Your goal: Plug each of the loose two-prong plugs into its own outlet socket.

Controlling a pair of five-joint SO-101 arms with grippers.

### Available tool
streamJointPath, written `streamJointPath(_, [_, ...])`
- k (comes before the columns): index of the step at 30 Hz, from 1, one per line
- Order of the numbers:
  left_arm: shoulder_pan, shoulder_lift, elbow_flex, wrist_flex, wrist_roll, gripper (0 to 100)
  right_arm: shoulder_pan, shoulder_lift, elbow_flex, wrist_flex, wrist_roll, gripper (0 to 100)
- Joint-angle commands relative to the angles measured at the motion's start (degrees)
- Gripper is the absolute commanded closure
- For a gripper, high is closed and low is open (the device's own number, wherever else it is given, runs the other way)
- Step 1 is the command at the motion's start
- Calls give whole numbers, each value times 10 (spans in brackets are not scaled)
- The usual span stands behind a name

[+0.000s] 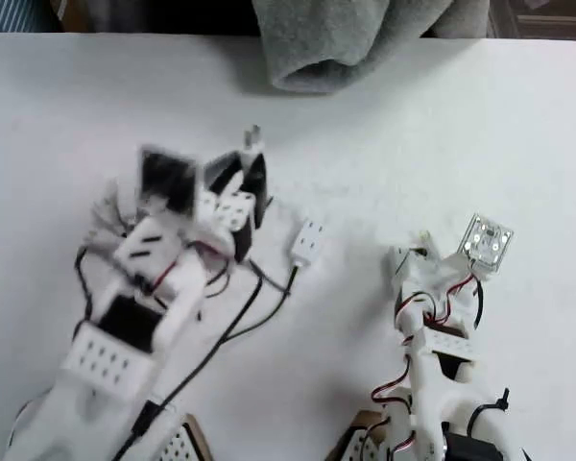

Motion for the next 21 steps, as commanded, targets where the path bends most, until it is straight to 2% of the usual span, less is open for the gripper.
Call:
streamJointPath(1, [6, 65, -28, 25, -8, 976, -6, -7, 0, -8, -4, 707])
streamJointPath(4, [26, 73, 27, -35, -8, 976, -22, -8, -2, -9, 0, 706])
streamJointPath(11, [41, 73, 224, -384, -8, 976, -17, -65, -29, -106, 0, 706])
streamJointPath(13, [40, 73, 265, -449, -11, 976, -20, -107, -31, -114, 0, 706])
streamJointPath(17, [36, 73, 277, -457, -8, 976, -20, -211, -47, -91, 0, 706])
streamJointPath(21, [41, 74, 244, -366, -4, 976, -19, -307, -93, 76, 0, 707])
